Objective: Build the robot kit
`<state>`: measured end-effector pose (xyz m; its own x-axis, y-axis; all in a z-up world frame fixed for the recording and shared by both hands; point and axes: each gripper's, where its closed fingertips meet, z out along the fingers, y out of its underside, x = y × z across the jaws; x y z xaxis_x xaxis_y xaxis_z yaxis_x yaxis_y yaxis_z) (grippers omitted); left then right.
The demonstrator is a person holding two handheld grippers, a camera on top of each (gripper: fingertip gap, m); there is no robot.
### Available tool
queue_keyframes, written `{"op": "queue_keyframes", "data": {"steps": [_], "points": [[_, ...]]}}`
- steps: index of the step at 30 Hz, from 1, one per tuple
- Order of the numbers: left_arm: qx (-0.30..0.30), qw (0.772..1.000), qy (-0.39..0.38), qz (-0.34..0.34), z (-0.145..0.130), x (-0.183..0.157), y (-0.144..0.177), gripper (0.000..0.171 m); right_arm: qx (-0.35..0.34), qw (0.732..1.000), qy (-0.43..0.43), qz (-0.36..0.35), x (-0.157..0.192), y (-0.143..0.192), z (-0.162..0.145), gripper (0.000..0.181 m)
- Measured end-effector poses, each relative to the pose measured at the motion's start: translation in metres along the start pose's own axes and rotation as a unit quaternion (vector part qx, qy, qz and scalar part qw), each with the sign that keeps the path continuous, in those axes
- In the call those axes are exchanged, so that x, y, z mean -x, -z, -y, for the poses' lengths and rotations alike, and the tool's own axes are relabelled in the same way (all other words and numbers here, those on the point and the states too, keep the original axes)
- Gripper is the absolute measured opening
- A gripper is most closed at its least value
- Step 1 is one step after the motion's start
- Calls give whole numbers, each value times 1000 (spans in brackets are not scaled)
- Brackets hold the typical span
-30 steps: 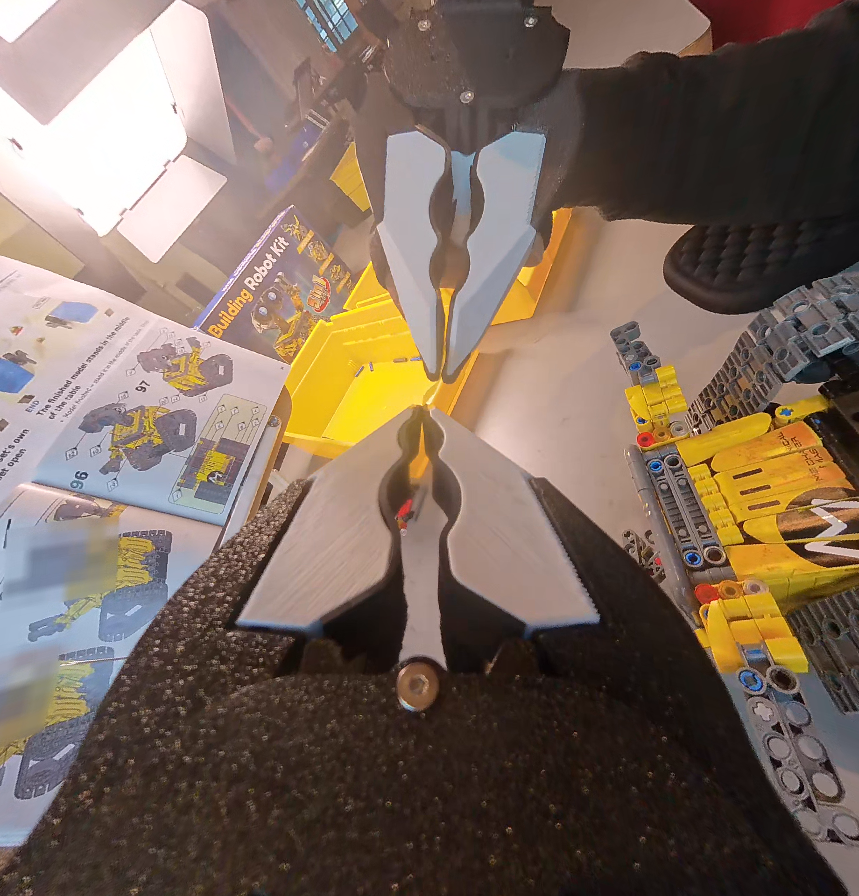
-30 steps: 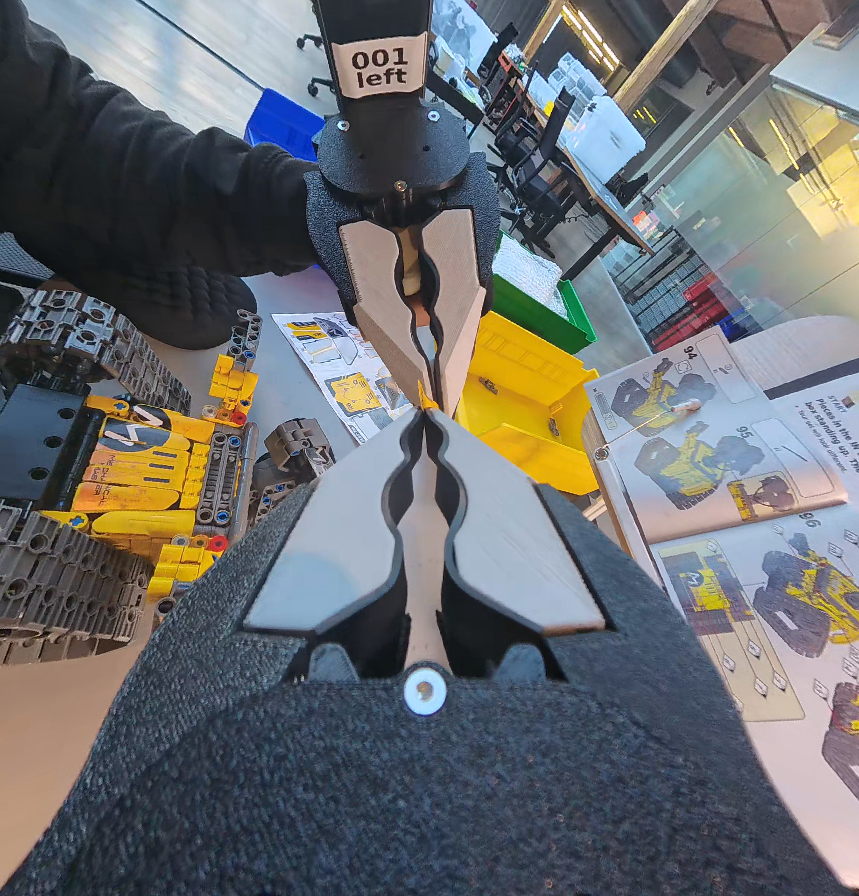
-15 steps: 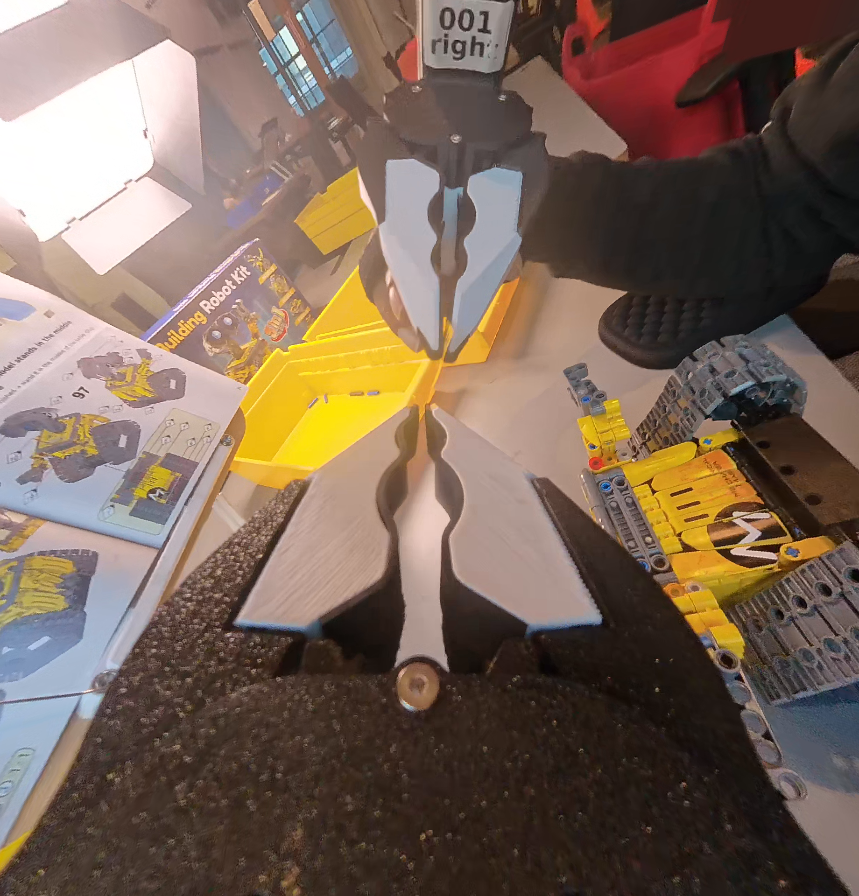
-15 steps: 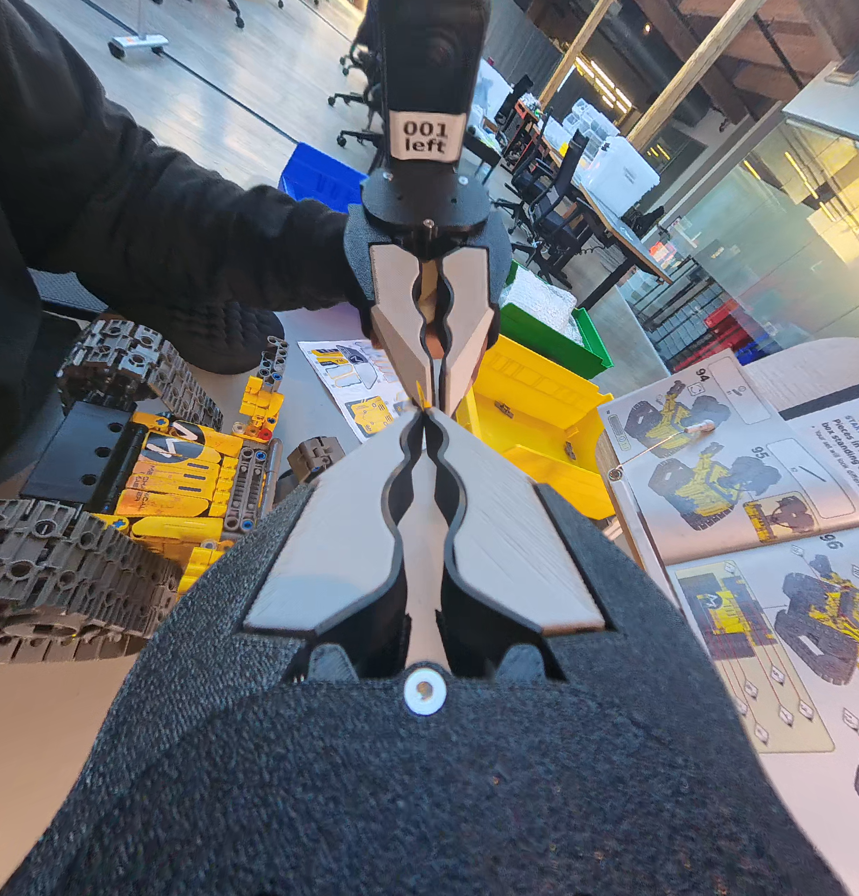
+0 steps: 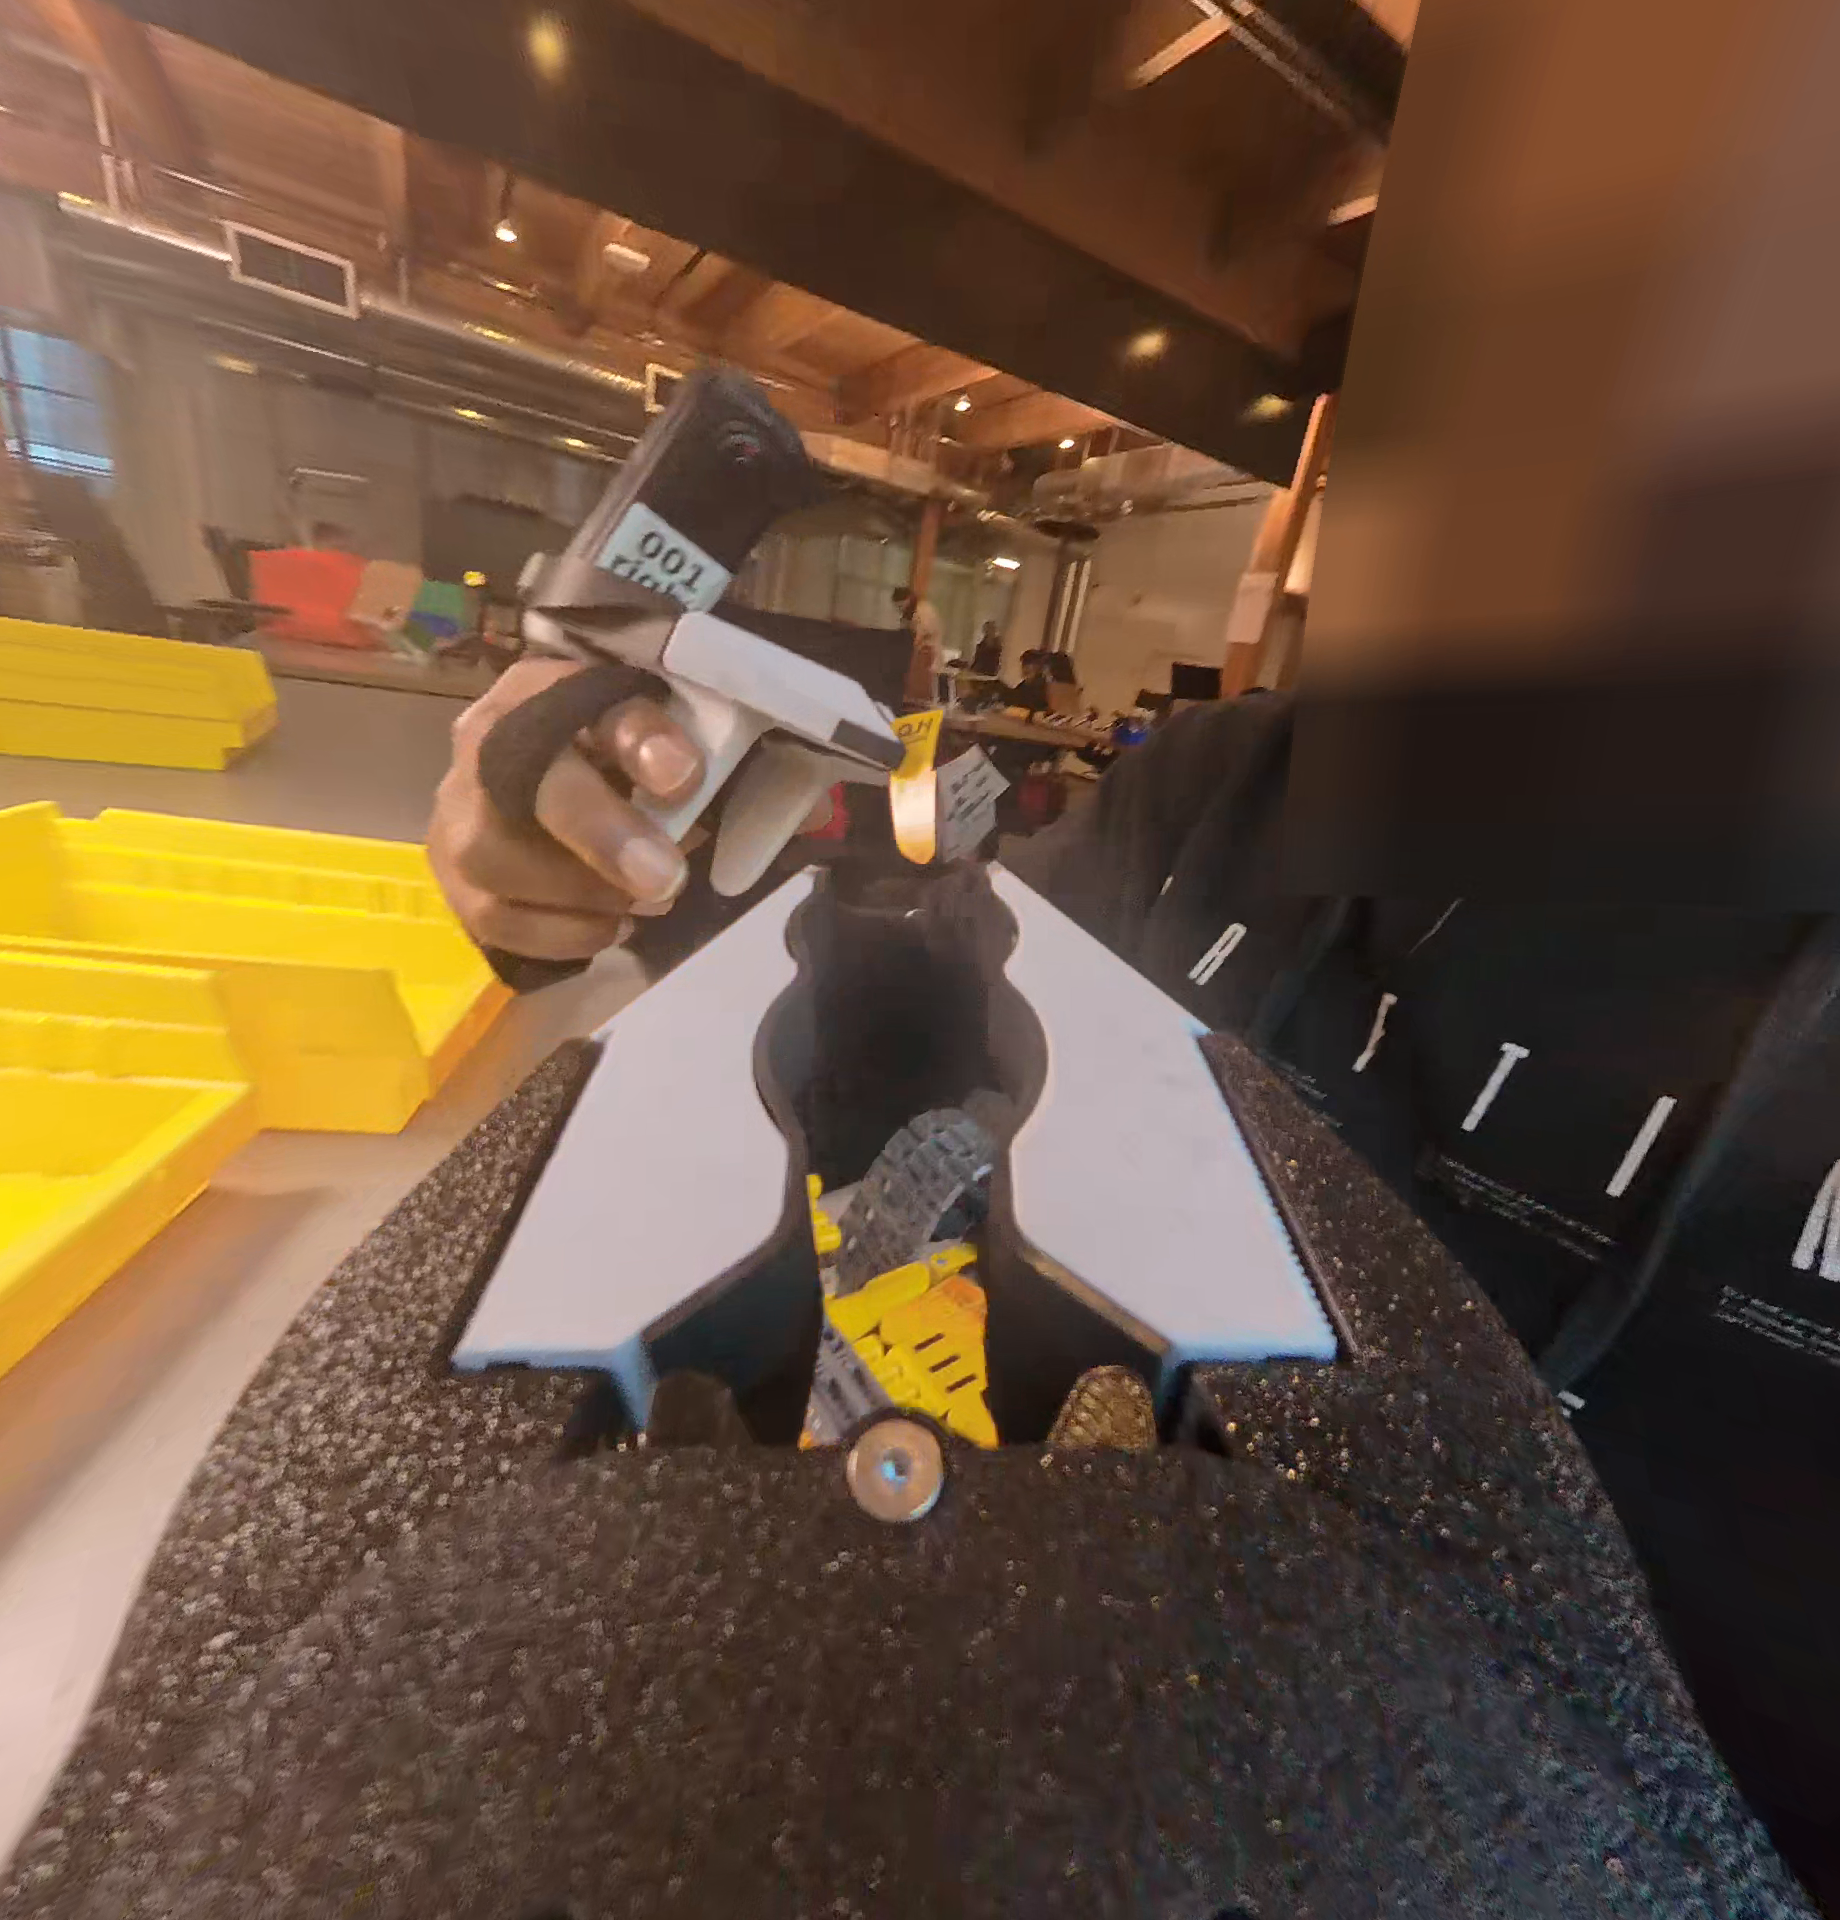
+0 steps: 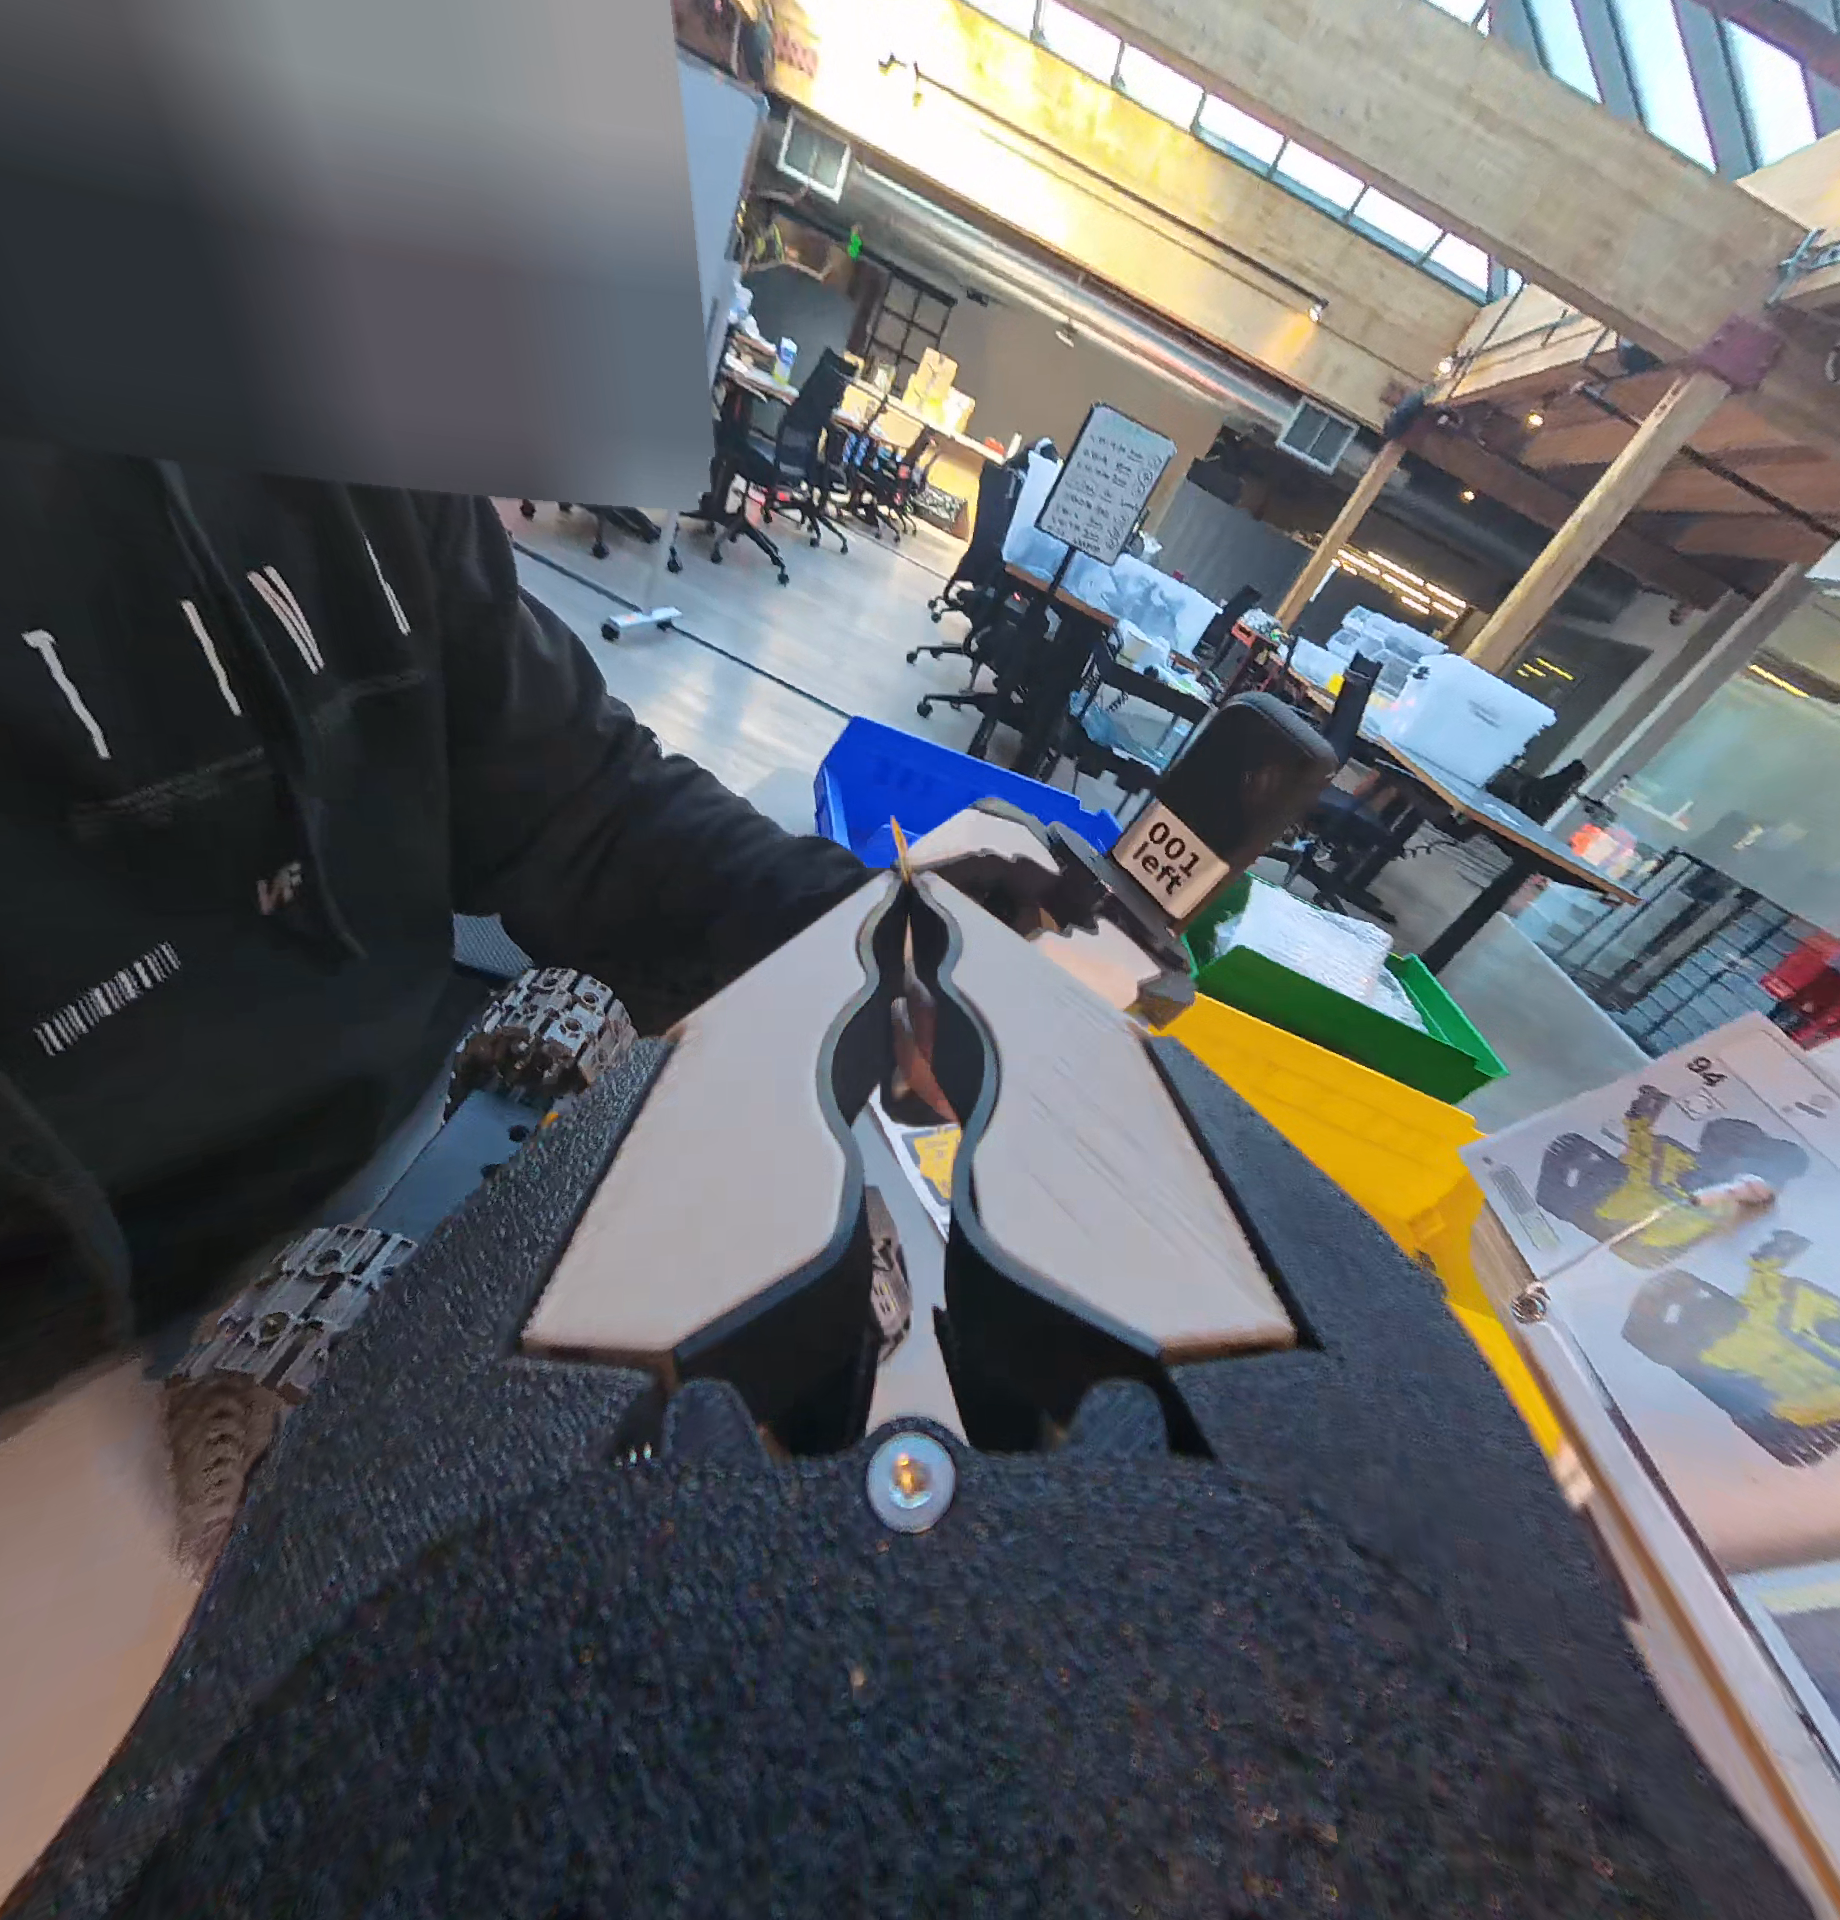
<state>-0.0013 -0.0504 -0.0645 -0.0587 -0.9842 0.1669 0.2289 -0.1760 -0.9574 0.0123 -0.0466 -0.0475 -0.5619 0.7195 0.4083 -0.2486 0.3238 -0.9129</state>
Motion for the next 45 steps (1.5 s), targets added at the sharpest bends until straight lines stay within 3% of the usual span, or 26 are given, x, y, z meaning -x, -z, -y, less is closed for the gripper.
{"op": "queue_keyframes", "data": {"steps": [4,10,13,16,21,25,28,30,33,36,39,41,43,45], "points": [[-14,999,21,-40,2,-12,-12,26,-44,998,-32,23,3,0,4,0],[16,997,-51,53,1,6,-18,20,-61,997,-53,13,-5,2,2,0],[-6,995,-63,79,12,11,-13,11,-71,996,-59,4,-10,6,4,0],[14,991,-89,101,11,14,-12,6,-74,995,-61,-6,-15,10,4,0],[48,974,-148,162,14,20,-15,0,-83,994,-64,-16,-19,15,6,0],[89,943,-213,239,18,32,-14,0,-77,993,-67,-51,-32,20,4,0],[124,897,-286,312,24,42,-10,0,-70,992,-76,-78,-43,25,2,7],[153,849,-347,369,30,50,-3,0,-50,990,-87,-103,-52,28,-5,15],[195,752,-441,450,39,62,11,0,-33,981,-124,-148,-71,36,-15,18],[206,670,-510,498,49,66,20,0,-38,968,-179,-173,-85,41,-23,18],[239,567,-585,528,53,69,30,0,-43,960,-234,-150,-83,35,-28,21],[258,512,-623,532,53,70,32,0,-55,954,-265,-127,-78,28,-27,22],[274,478,-645,530,49,73,33,0,-74,949,-288,-108,-75,23,-23,22],[282,461,-656,527,46,76,34,0,-89,944,-300,-100,-75,21,-19,22]]}}
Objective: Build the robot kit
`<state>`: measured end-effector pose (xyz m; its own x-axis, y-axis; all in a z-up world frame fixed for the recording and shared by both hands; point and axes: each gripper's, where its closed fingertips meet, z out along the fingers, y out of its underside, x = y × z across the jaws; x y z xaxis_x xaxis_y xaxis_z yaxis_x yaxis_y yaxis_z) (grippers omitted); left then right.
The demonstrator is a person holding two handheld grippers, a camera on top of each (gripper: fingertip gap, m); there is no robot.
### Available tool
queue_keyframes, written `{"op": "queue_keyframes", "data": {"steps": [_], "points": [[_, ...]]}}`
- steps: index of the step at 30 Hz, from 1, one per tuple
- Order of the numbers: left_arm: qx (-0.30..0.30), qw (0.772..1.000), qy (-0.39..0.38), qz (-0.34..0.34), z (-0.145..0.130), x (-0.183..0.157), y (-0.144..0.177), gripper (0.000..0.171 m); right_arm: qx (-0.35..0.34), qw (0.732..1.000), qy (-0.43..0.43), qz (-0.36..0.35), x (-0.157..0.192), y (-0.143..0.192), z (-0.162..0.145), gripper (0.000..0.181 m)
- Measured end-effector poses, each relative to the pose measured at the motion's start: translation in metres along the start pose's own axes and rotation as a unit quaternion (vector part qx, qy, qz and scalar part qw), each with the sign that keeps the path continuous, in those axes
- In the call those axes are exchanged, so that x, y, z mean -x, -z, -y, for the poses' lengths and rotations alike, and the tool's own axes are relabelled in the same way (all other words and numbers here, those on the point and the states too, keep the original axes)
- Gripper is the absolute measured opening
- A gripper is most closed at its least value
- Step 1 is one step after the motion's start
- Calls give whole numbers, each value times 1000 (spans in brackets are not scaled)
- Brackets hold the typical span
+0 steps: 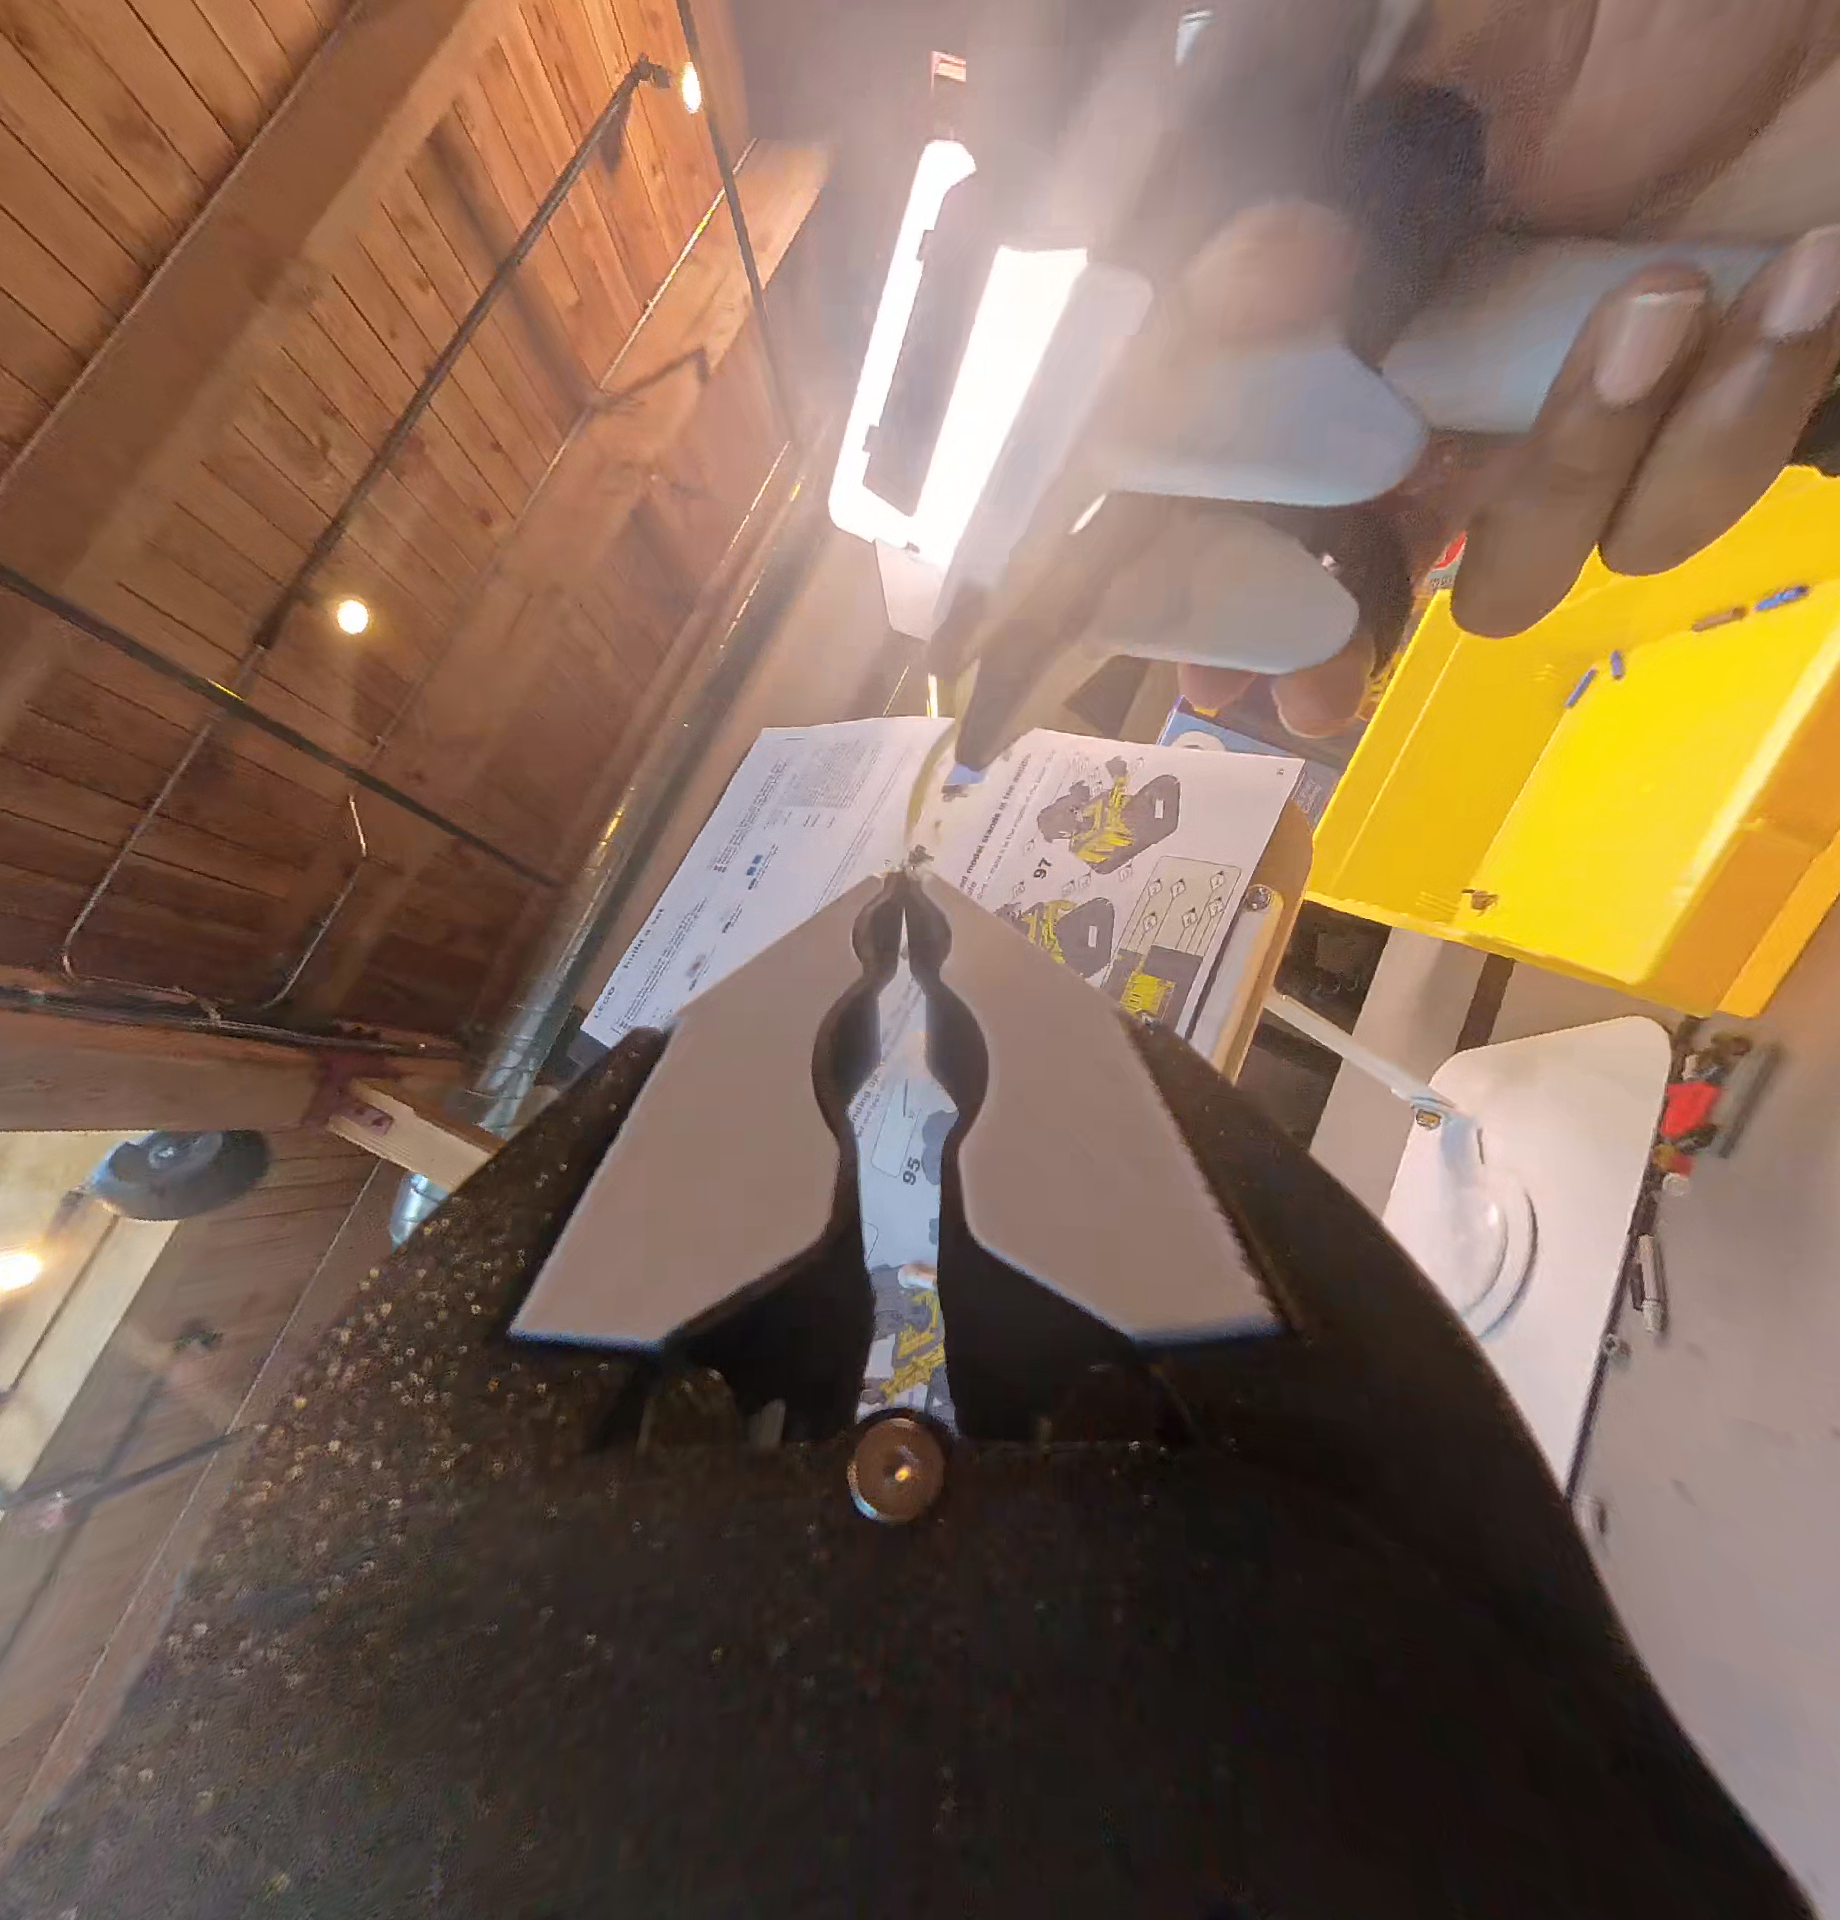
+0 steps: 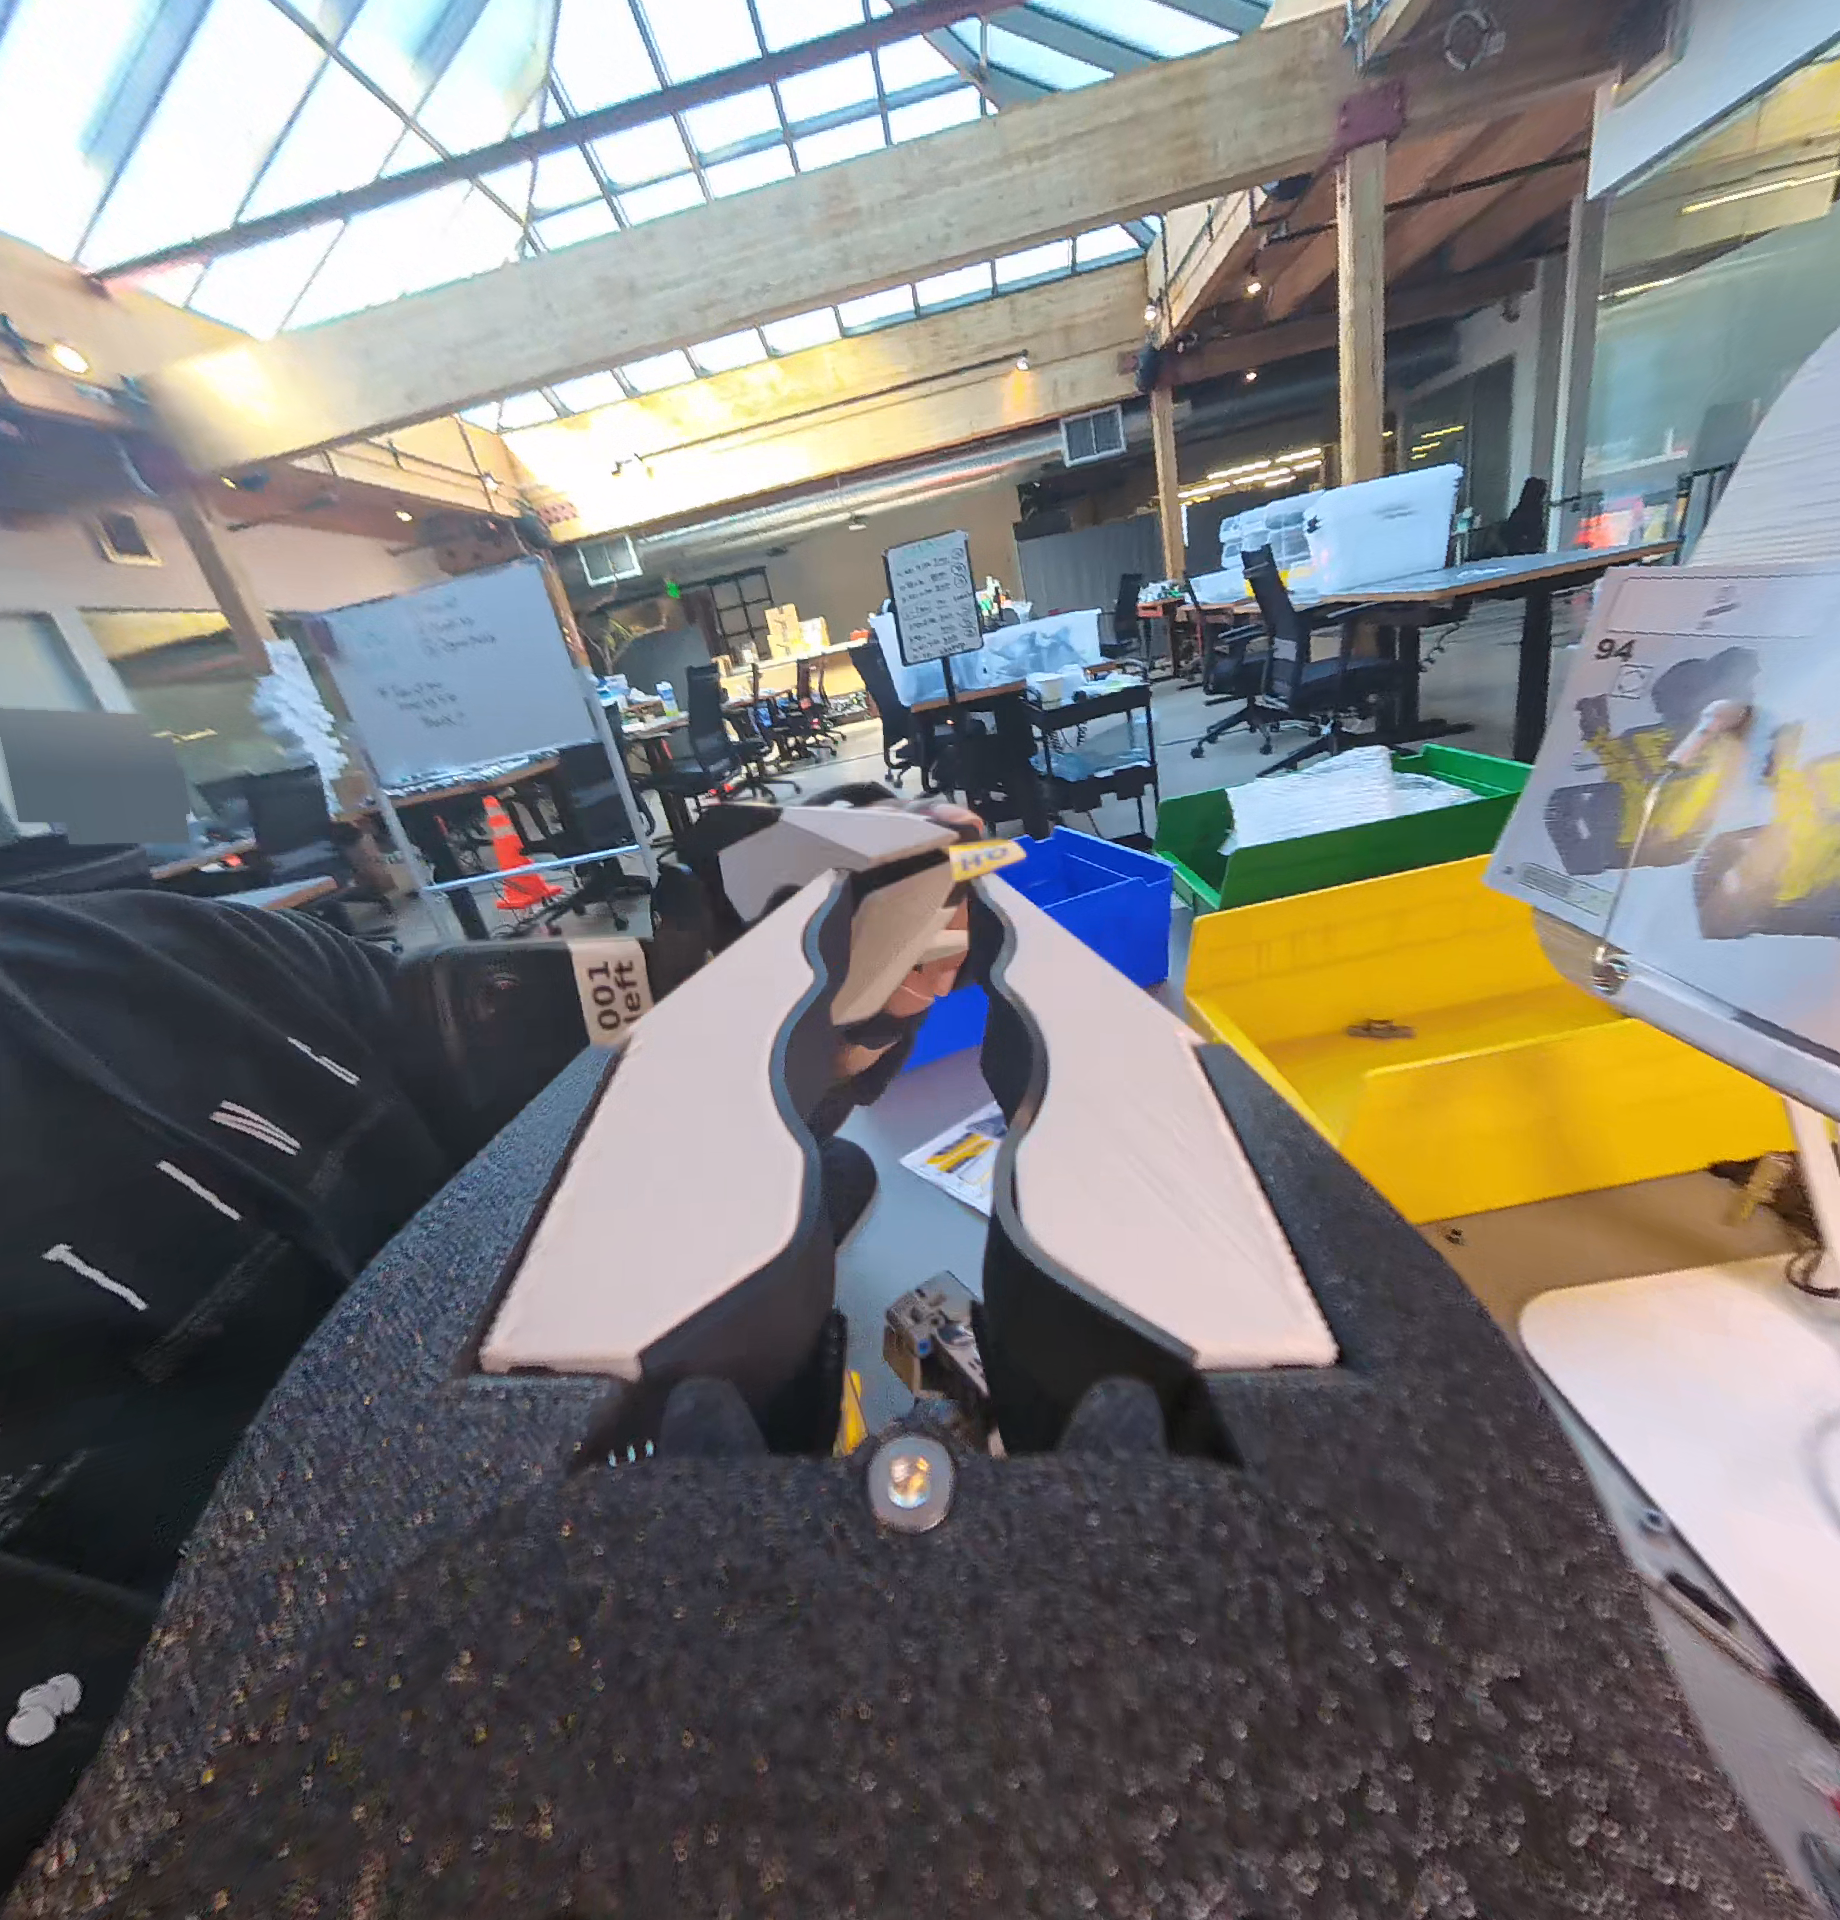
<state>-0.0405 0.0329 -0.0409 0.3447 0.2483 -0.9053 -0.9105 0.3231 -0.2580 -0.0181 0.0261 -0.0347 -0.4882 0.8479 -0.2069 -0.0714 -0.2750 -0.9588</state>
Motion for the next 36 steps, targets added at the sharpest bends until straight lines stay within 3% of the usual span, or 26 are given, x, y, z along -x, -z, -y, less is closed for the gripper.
{"op": "queue_keyframes", "data": {"steps": [11,36], "points": [[-1,999,-36,11,2,0,1,0,-28,999,-14,-10,-4,3,9,7],[4,999,-50,9,1,-3,0,0,-35,998,-55,2,-9,4,5,4]]}}
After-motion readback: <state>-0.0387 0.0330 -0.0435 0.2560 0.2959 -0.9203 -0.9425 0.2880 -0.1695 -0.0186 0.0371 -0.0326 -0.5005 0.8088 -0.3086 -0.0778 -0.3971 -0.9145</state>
